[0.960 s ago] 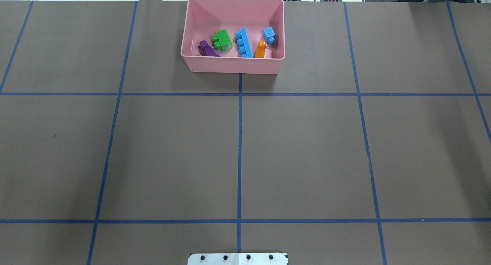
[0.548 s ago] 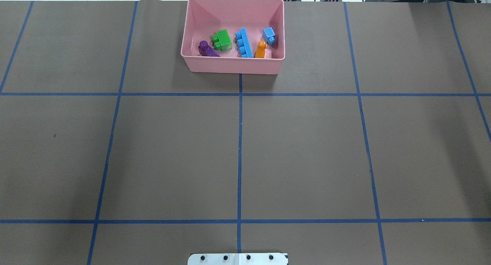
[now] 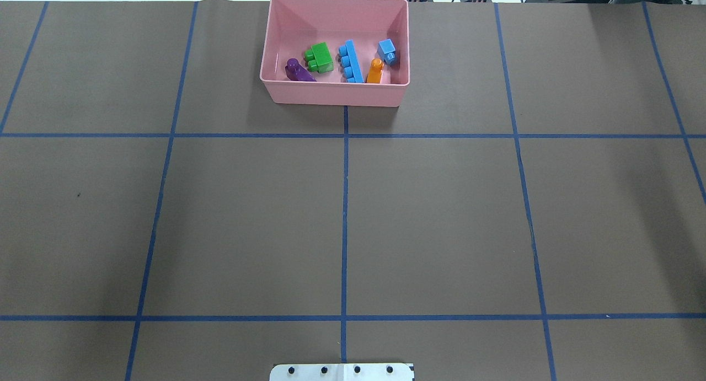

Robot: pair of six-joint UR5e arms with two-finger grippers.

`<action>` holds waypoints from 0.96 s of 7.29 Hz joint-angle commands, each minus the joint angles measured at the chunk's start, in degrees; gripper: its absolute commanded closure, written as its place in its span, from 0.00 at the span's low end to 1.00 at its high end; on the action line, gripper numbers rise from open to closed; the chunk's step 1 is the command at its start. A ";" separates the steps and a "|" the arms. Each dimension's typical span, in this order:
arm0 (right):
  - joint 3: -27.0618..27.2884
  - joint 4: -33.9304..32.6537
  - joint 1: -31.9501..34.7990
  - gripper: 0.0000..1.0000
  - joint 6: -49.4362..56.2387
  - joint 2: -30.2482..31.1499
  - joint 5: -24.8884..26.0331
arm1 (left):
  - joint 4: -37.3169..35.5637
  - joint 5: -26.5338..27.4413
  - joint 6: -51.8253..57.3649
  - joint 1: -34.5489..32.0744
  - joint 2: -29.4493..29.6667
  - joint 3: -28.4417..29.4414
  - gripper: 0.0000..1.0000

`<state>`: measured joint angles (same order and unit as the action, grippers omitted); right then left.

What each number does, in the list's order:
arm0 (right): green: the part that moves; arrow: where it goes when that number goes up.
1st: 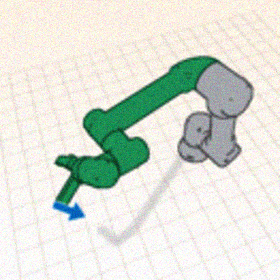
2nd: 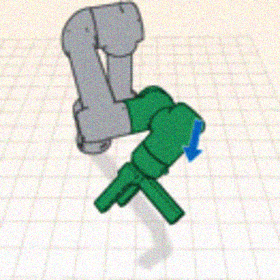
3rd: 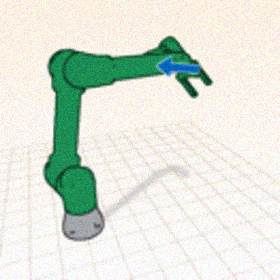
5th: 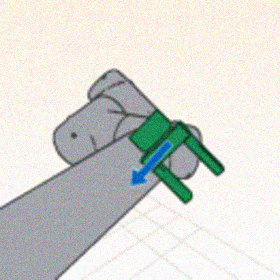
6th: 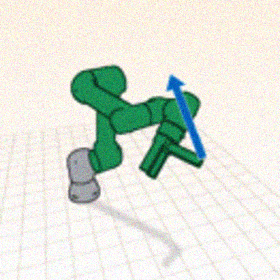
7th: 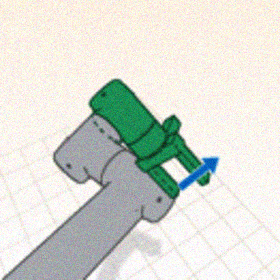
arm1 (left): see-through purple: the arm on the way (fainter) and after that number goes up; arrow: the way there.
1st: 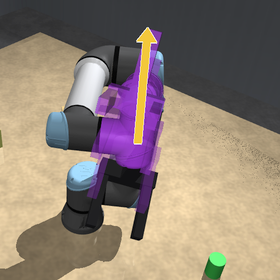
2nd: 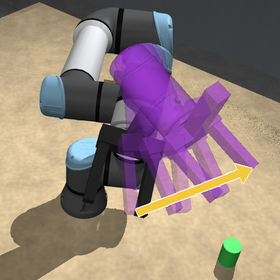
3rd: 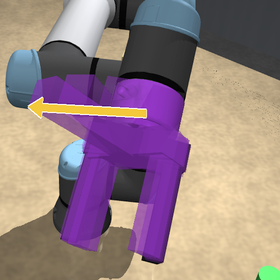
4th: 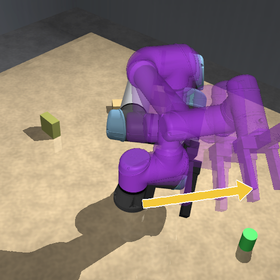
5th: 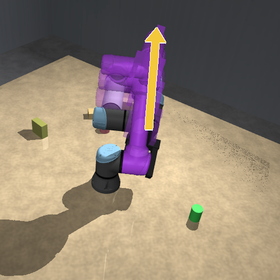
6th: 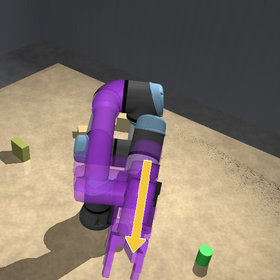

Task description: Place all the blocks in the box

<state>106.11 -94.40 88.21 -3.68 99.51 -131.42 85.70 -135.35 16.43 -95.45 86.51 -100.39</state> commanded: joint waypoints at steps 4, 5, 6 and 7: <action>-0.73 0.80 -1.81 0.00 -0.81 -2.31 0.37 | -0.01 0.00 0.09 0.00 0.06 -0.16 0.00; -0.73 0.80 -1.82 0.00 -0.89 -2.39 0.37 | -0.01 -0.09 0.00 0.00 0.14 -0.33 0.00; -0.73 0.71 -1.99 0.00 -2.20 -3.44 0.20 | -0.01 -0.09 0.00 0.00 0.15 -0.33 0.00; -0.82 0.71 -2.51 0.00 -6.30 -4.23 0.37 | -0.01 -0.09 0.00 0.00 0.15 -0.33 0.00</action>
<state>105.37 -93.66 86.19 -6.27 96.29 -131.12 85.69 -135.43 16.44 -95.45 86.64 -100.69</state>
